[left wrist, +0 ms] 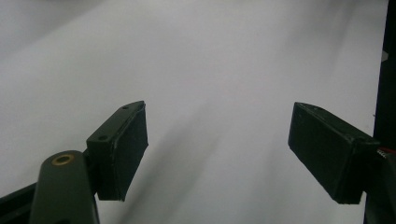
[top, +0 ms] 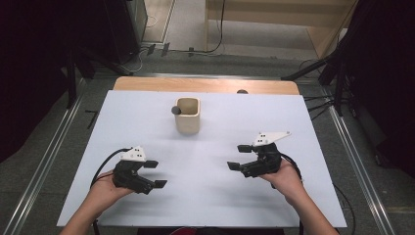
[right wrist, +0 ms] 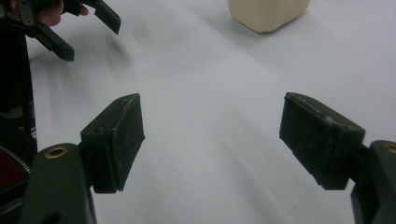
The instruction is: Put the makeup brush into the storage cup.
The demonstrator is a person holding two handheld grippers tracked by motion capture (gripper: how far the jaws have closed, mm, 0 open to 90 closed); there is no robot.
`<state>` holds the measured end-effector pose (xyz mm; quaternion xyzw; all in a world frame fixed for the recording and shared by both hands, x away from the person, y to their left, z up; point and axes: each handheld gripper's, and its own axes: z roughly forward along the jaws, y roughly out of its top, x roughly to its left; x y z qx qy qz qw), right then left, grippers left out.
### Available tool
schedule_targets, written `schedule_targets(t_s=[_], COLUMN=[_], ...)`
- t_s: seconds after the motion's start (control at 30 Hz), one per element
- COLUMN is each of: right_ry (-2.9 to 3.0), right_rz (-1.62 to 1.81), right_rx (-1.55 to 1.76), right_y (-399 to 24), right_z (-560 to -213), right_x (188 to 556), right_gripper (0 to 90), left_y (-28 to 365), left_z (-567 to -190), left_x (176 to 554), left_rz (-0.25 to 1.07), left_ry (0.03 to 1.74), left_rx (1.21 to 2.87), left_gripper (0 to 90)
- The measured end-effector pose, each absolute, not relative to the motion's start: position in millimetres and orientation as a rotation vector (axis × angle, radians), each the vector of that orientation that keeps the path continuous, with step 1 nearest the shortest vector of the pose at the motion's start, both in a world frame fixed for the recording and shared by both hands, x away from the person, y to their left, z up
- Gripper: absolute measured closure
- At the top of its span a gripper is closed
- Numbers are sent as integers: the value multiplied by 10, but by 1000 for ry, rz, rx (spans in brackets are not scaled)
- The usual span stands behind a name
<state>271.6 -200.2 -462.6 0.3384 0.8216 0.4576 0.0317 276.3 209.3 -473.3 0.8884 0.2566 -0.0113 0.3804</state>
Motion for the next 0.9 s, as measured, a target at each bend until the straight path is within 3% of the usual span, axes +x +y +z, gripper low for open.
schedule_targets(t_s=[0.9], right_ry=[2525], right_rz=[1306], right_rx=[1111], right_y=[-2307], right_z=[-4800], right_x=[2493], right_gripper=[231], left_y=[2094], left_z=[-4714], left_x=[2749], left_rz=[-9], left_ry=[638], left_rx=[2261], left_gripper=[204])
